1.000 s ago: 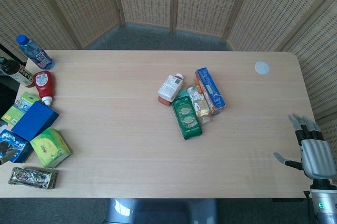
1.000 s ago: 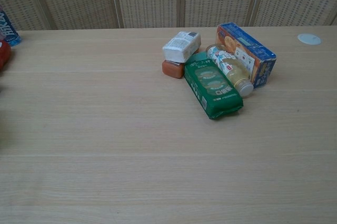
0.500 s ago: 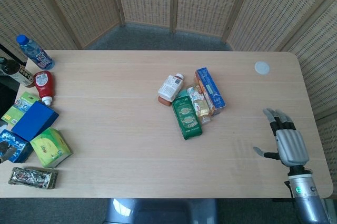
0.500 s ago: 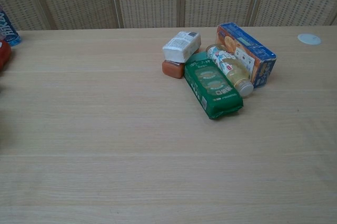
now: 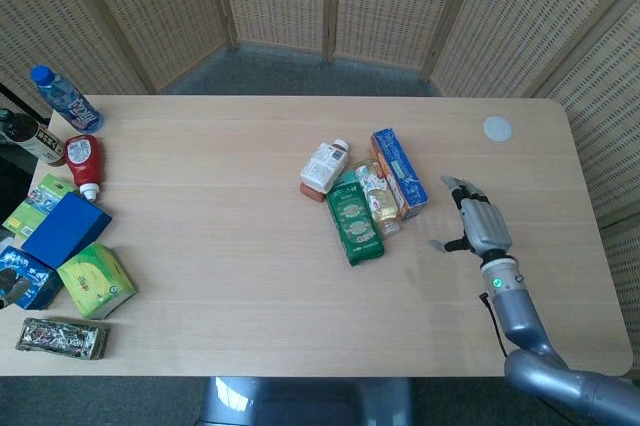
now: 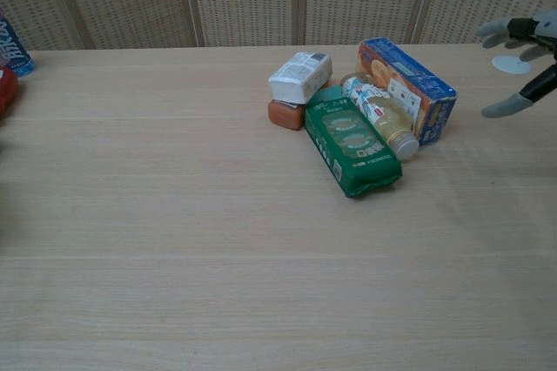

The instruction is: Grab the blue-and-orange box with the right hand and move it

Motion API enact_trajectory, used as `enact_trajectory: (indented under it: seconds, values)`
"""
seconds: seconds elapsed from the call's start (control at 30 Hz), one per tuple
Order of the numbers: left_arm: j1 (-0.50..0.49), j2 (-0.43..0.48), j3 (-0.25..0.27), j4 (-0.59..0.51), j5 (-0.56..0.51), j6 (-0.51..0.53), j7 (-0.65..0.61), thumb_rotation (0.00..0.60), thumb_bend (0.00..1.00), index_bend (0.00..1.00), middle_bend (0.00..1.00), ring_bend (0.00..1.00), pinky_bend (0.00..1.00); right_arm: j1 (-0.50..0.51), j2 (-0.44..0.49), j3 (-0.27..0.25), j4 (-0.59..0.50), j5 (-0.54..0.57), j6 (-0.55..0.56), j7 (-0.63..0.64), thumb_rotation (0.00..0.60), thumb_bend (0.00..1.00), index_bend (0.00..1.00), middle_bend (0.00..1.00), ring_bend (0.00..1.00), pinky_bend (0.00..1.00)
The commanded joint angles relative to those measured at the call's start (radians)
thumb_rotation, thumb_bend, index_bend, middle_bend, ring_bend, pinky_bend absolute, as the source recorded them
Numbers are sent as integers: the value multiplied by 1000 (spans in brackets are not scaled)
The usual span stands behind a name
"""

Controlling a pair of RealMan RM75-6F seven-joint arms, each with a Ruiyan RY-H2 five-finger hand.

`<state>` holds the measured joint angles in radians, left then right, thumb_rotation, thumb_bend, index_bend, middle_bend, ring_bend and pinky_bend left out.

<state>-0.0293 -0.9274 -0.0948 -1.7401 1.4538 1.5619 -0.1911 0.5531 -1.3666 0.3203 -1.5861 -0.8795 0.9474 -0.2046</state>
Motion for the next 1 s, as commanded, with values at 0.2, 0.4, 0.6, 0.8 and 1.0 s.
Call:
enact_trajectory:
  seconds: [0.2, 0.4, 0.6, 0.8, 1.0]
  values:
    - [-2, -6, -3, -2, -15, -6, 20, 600, 0, 0, 0, 0, 0, 202, -122, 77, 39, 367, 47, -253, 584, 0, 0, 0, 0, 0]
    - [0, -6, -5, -1, -16, -4, 19, 600, 0, 0, 0, 0, 0, 308, -196, 97, 78, 569, 130, -401, 584, 0, 0, 0, 0, 0]
    - [-1, -7, -8, 3, -21, -6, 10, 600, 0, 0, 0, 0, 0, 389, -287, 117, 223, 694, 122, -473, 584, 0, 0, 0, 0, 0]
    - [-1, -10, -14, 12, -42, -12, 7, 600, 0, 0, 0, 0, 0, 438, -339, 159, 393, 783, 65, -502, 584, 0, 0, 0, 0, 0]
    - [-5, -20, -14, 22, -53, -26, 16, 600, 0, 0, 0, 0, 0, 467, -366, 185, 509, 831, 28, -533, 583, 0, 0, 0, 0, 0]
